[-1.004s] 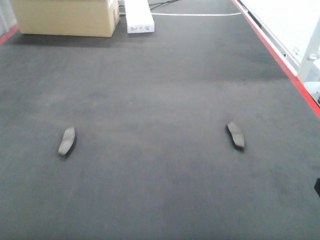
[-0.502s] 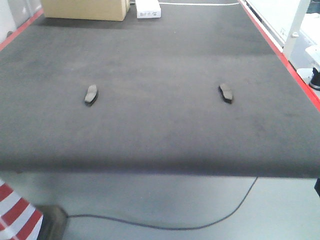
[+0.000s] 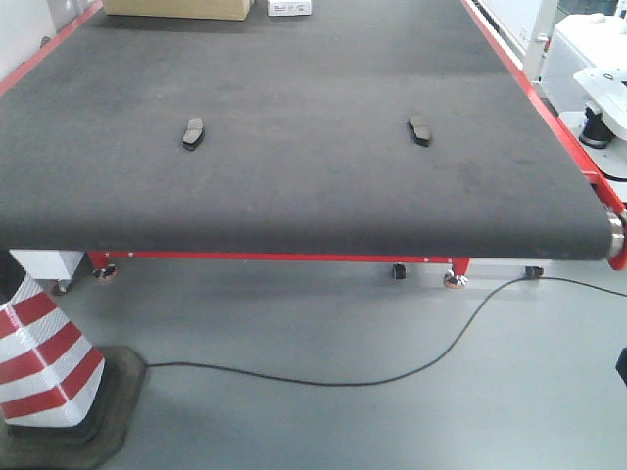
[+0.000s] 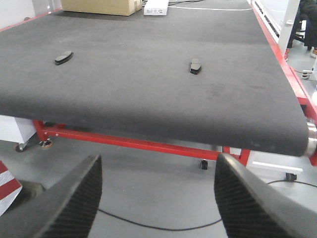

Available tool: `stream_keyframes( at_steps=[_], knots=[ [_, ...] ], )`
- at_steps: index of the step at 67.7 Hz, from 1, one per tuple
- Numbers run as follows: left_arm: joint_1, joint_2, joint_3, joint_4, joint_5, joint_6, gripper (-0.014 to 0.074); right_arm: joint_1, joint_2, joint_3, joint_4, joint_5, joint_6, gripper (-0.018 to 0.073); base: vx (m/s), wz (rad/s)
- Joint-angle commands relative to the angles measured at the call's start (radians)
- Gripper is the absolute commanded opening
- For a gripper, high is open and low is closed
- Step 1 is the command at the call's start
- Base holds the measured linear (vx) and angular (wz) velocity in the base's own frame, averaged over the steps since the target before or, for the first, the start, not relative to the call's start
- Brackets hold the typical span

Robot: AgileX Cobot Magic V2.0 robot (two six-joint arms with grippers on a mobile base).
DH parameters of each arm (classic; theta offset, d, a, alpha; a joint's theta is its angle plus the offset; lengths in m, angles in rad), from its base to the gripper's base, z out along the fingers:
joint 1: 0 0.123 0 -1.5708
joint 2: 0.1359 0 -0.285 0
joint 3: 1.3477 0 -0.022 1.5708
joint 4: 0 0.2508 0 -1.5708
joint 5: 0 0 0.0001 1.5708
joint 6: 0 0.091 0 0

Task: Move and align brake pads A on conveyor
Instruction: 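Turn the base away from the conveyor toward the yellow floor line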

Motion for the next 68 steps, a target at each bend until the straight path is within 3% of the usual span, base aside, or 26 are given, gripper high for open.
stream_keyframes(
  at_steps=[1,35,68],
  knots=[
    [-0.002,0.01,-0.024,-0.003,-0.067,-0.001,0.0451,0.0,0.012,-0.028,-0.001,-0.068,-0.007,0.0468,-0.29,-0.03],
    [-0.002,0.01,-0.024,-0.003,-0.067,-0.001,0.0451,0.0,0.012,-0.028,-0.003,-0.068,-0.007,0.0468,-0.18,-0.18],
    [-0.002,0.01,-0.024,-0.003,-0.067,-0.001,0.0451,0.0,0.012,-0.028,-0.005,-0.069,-0.007,0.0468,-0.16,-0.84]
  ],
)
